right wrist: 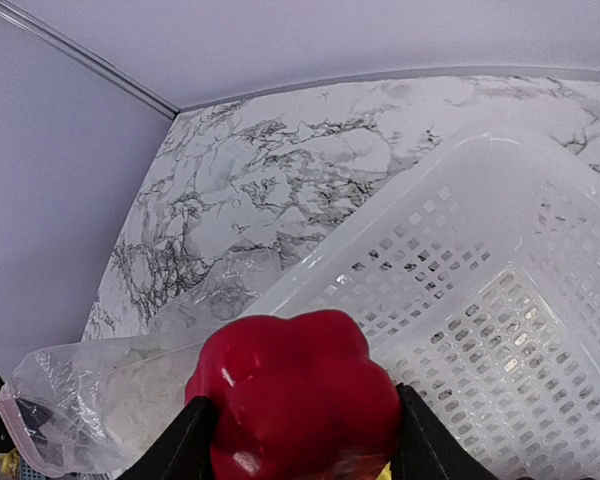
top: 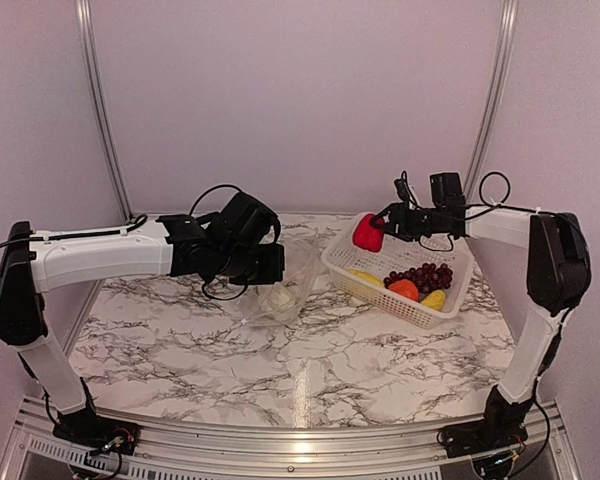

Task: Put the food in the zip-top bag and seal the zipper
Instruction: Place the fake vegetable in the zipper food storage bag.

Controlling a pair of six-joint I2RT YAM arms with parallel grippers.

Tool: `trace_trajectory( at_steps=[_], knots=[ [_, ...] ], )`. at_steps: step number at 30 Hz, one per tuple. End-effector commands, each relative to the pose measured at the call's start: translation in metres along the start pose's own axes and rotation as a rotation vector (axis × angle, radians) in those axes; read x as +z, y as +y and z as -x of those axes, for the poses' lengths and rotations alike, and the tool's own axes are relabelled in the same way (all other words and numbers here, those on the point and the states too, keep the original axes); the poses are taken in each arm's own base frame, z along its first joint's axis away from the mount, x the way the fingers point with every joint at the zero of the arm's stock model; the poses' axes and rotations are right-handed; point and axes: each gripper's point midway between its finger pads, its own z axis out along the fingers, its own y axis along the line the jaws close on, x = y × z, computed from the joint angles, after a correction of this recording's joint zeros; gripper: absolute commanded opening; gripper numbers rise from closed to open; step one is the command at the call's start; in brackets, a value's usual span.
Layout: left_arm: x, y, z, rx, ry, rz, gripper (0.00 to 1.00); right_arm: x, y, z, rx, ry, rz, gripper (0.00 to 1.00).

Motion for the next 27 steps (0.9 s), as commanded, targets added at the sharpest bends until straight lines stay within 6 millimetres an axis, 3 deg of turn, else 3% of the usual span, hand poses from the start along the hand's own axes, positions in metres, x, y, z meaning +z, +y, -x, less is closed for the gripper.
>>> trace_trajectory(
  at_steps=[1,4,12,16,27],
  knots=[
    [-0.009,0.003,0.004,0.004,-0.013,-0.002,0.00,-0.032,0.039,0.019,-0.128,-0.071,0.053,0.44],
    [-0.009,0.004,0.003,0.004,-0.015,0.001,0.00,-0.047,0.074,0.016,-0.197,-0.083,0.120,0.43],
    [-0.006,-0.001,0.005,-0.025,-0.021,-0.030,0.00,-0.067,0.189,-0.026,-0.408,-0.052,0.355,0.42],
    [-0.007,-0.007,0.008,-0.054,-0.031,-0.066,0.00,-0.069,0.231,-0.045,-0.446,-0.007,0.470,0.42],
    [-0.023,-0.019,0.024,-0.160,-0.083,-0.195,0.00,-0.041,0.272,-0.083,-0.464,0.083,0.578,0.41]
  ],
)
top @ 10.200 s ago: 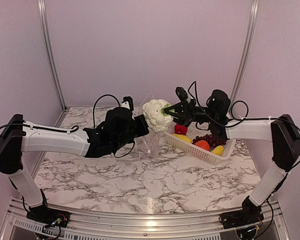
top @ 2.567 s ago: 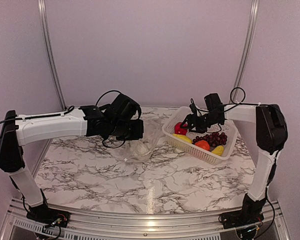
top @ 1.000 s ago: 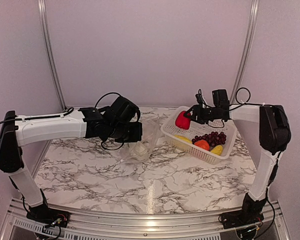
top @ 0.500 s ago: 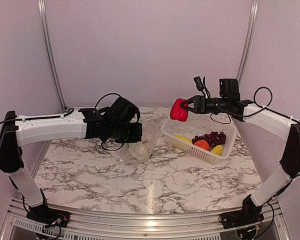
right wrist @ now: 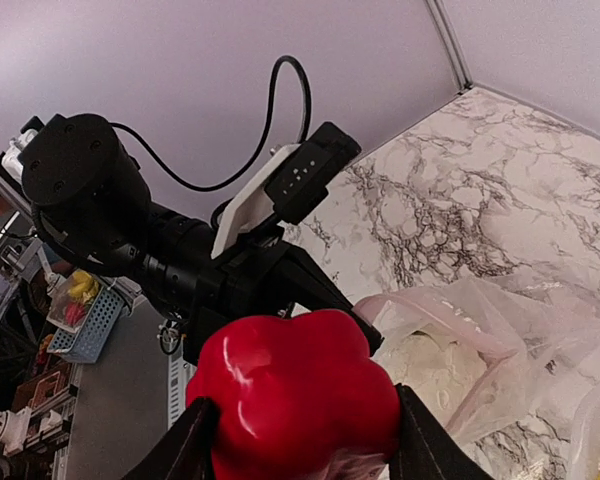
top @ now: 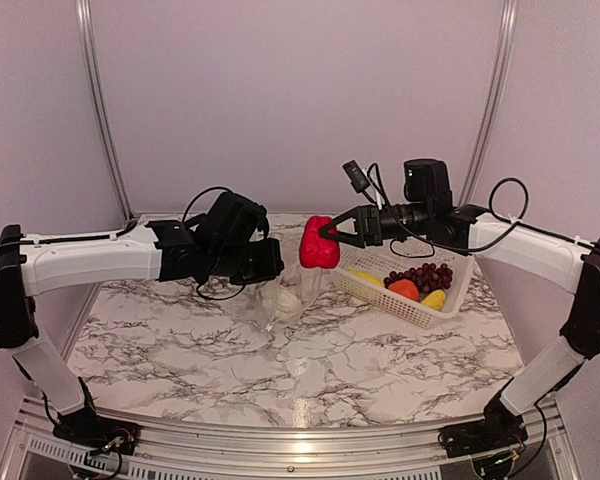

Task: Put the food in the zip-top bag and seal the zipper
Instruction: Place the fake vegetable in the zipper food storage bag.

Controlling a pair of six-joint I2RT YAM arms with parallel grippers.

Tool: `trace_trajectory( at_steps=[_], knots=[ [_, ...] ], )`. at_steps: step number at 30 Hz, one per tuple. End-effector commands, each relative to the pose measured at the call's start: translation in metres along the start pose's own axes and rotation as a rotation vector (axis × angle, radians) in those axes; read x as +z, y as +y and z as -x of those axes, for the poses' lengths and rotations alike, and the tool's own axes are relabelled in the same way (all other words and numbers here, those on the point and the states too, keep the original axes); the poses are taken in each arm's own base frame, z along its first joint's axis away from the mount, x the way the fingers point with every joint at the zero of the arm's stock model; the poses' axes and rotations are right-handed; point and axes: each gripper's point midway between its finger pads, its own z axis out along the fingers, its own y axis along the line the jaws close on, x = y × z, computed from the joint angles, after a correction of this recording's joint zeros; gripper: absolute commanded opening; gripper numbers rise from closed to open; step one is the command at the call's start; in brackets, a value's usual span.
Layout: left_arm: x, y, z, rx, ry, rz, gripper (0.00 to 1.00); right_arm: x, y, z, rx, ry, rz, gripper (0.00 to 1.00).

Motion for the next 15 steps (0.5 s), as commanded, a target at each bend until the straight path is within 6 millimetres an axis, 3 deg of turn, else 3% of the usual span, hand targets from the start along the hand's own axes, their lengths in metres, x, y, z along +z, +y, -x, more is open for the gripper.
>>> trace_trajectory(
  at_steps=[1,6,15],
  knots=[
    [-0.016,-0.016,0.019,-0.063,-0.049,-0.099,0.00,0.018,0.016,0.007,-0.042,-0.001,0.053,0.41],
    [-0.016,-0.017,0.016,-0.085,-0.036,-0.126,0.00,0.031,0.004,0.000,-0.062,0.000,0.032,0.40],
    [-0.017,-0.009,0.012,-0.100,-0.033,-0.119,0.00,0.038,-0.037,-0.010,-0.166,-0.038,-0.133,0.38]
  ],
)
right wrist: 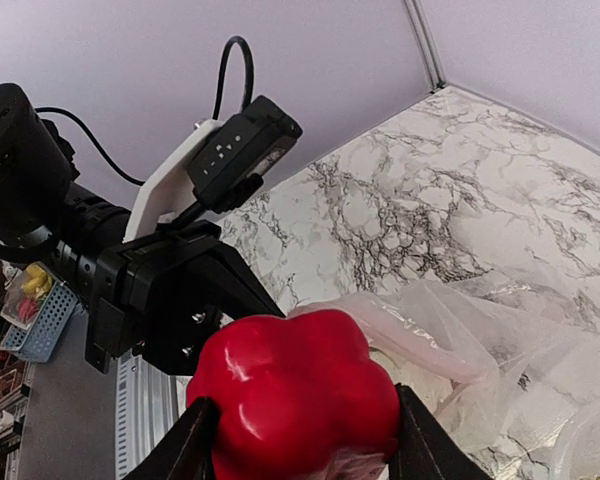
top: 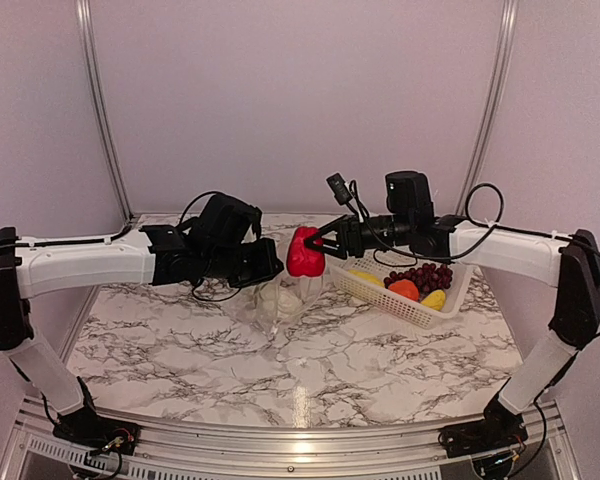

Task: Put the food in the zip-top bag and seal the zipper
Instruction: Place the fake vegetable in the zipper food storage bag.

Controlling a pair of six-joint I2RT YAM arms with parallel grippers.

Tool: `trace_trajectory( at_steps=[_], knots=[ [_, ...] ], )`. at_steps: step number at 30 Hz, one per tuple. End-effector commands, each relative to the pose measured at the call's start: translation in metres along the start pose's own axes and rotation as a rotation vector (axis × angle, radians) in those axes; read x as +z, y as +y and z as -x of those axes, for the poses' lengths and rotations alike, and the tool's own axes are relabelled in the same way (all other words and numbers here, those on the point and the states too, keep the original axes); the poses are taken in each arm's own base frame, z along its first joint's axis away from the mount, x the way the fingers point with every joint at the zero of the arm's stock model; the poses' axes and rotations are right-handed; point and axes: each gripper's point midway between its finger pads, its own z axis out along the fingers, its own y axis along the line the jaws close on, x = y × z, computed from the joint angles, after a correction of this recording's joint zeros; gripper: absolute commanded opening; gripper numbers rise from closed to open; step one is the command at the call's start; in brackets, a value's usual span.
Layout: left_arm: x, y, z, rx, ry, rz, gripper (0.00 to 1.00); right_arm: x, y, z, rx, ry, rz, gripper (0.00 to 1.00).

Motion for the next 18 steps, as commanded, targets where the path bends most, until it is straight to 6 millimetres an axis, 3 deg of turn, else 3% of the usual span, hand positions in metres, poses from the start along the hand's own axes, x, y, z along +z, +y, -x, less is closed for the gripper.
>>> trace_trajectory(
  at_steps=[1,13,18],
  knots=[
    [-0.011,-0.008,0.012,-0.022,-0.034,-0.046,0.00,0.004,-0.017,0.009,-0.147,-0.058,-0.113,0.38],
    [-0.009,-0.003,0.018,-0.043,-0.047,-0.053,0.00,0.018,-0.036,-0.007,-0.431,-0.040,-0.277,0.41],
    [-0.004,-0.003,0.022,-0.060,-0.048,-0.067,0.00,0.024,-0.045,-0.004,-0.446,-0.079,-0.306,0.43]
  ],
)
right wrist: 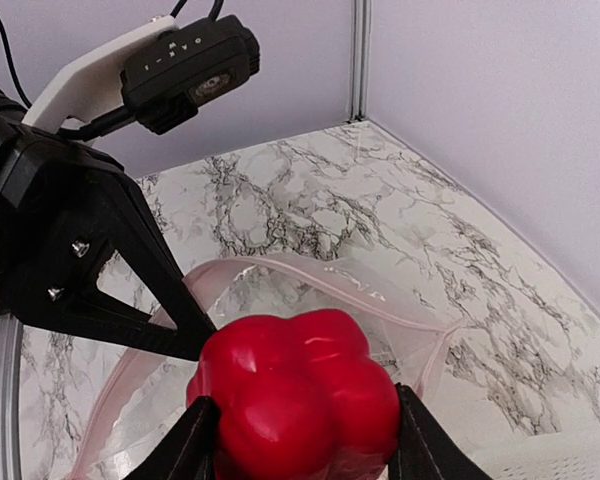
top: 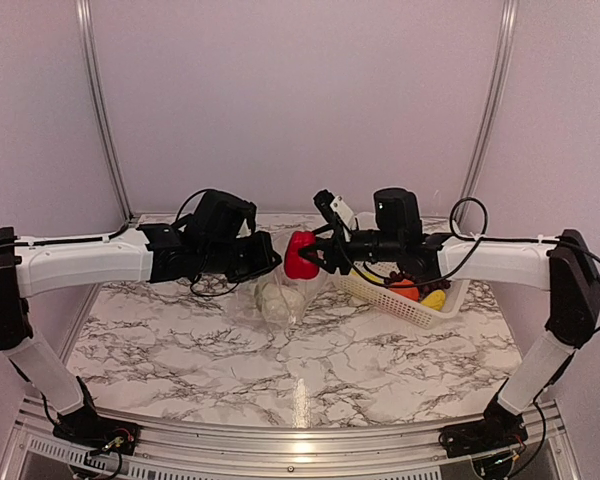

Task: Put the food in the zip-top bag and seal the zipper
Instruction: Place the fake vegetable in the zipper food storage bag, then adjust the zipper food storage bag at the center of the board.

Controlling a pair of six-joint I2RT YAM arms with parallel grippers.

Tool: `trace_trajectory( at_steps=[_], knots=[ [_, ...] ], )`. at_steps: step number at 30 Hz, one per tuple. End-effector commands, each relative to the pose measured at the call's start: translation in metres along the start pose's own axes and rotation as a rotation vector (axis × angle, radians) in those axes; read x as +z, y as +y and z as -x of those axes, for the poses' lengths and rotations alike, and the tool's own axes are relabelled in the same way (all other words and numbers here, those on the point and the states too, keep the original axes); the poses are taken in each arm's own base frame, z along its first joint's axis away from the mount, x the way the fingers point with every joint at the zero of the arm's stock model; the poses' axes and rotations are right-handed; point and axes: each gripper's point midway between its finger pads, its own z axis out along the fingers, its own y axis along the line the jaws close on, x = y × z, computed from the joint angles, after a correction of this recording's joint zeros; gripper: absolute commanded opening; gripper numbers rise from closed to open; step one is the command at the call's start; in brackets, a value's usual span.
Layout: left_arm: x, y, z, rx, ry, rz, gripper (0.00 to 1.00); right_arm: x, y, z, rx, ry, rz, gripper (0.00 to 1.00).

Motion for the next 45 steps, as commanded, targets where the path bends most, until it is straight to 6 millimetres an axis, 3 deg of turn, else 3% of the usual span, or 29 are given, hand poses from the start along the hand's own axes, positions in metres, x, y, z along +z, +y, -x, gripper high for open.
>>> trace_trajectory(
  at_steps=[1,5,8,12,15,20,24,30,33,37,40,45],
  knots=[
    [-0.002,-0.006,0.008,-0.018,-0.014,-0.041,0.00,0.010,-0.011,0.009,-0.060,-0.060,-0.060,0.45],
    [0.001,-0.003,0.010,-0.024,-0.012,-0.038,0.00,0.017,-0.018,0.012,-0.054,-0.056,-0.076,0.71],
    [0.002,0.002,0.011,-0.029,-0.013,-0.032,0.00,0.014,-0.015,0.017,-0.056,-0.043,-0.062,0.83],
    [0.005,0.007,0.009,-0.037,-0.004,-0.031,0.00,-0.003,0.000,0.032,-0.056,-0.033,-0.012,0.86],
    [0.005,0.009,0.009,-0.035,-0.003,-0.031,0.00,-0.013,-0.004,0.031,-0.007,0.014,-0.040,0.84],
    [0.008,0.009,0.008,-0.015,0.008,-0.030,0.00,-0.021,-0.033,0.007,0.094,0.111,-0.182,0.73],
    [0.008,0.008,0.008,-0.016,0.011,-0.035,0.00,-0.014,-0.030,-0.017,0.159,0.205,-0.152,0.59],
    [0.006,0.006,0.009,-0.009,0.008,-0.038,0.00,-0.010,-0.033,-0.051,0.235,0.304,-0.174,0.50],
    [0.007,0.006,0.008,-0.007,0.010,-0.038,0.00,-0.010,-0.035,-0.056,0.247,0.318,-0.184,0.33],
    [0.007,0.007,0.008,-0.004,0.015,-0.033,0.00,-0.009,-0.034,-0.053,0.286,0.317,-0.177,0.00],
    [0.002,0.004,0.011,0.005,0.019,-0.027,0.00,-0.012,-0.028,-0.036,0.314,0.319,-0.138,0.00],
    [-0.020,-0.004,0.033,0.053,-0.042,-0.003,0.00,-0.031,-0.006,0.026,0.353,0.229,-0.015,0.00]
  ],
)
